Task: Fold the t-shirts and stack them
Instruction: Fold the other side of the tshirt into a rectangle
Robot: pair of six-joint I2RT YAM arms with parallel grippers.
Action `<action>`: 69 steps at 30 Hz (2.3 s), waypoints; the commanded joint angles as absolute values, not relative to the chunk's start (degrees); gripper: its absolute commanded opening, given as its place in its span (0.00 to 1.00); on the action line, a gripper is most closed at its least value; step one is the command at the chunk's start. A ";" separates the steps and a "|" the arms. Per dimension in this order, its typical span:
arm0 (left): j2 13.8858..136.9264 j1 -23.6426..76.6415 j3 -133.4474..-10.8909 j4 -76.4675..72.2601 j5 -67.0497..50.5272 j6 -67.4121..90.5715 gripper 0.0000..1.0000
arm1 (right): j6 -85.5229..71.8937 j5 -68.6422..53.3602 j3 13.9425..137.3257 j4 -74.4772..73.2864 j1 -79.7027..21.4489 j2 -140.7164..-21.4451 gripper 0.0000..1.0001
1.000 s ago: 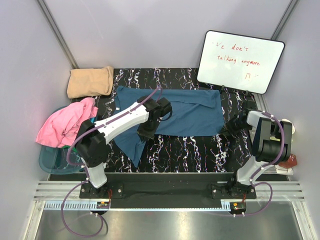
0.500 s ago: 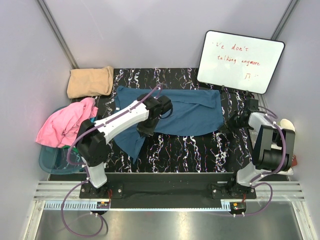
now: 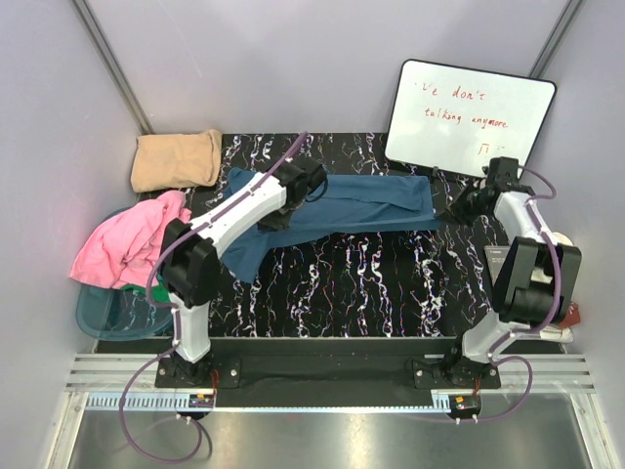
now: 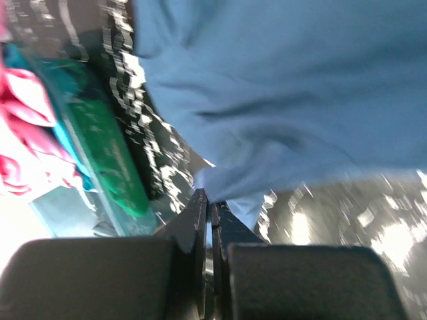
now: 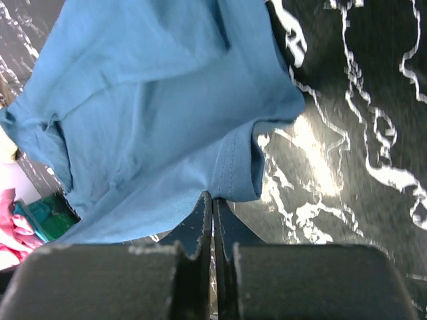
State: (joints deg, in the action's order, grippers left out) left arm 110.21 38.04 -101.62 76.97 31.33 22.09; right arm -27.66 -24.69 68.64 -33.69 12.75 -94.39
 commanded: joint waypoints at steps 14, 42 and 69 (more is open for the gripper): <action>127.17 31.55 -123.58 85.71 49.37 16.80 0.00 | -25.58 -27.42 87.18 -33.13 11.25 -114.69 0.00; 110.75 27.34 -98.45 67.00 34.65 16.71 0.99 | -24.43 -22.93 94.22 -36.47 6.33 -116.90 0.80; 102.04 6.69 -84.65 47.74 -11.56 20.37 0.99 | -24.43 -25.49 96.24 -37.61 4.48 -115.22 0.80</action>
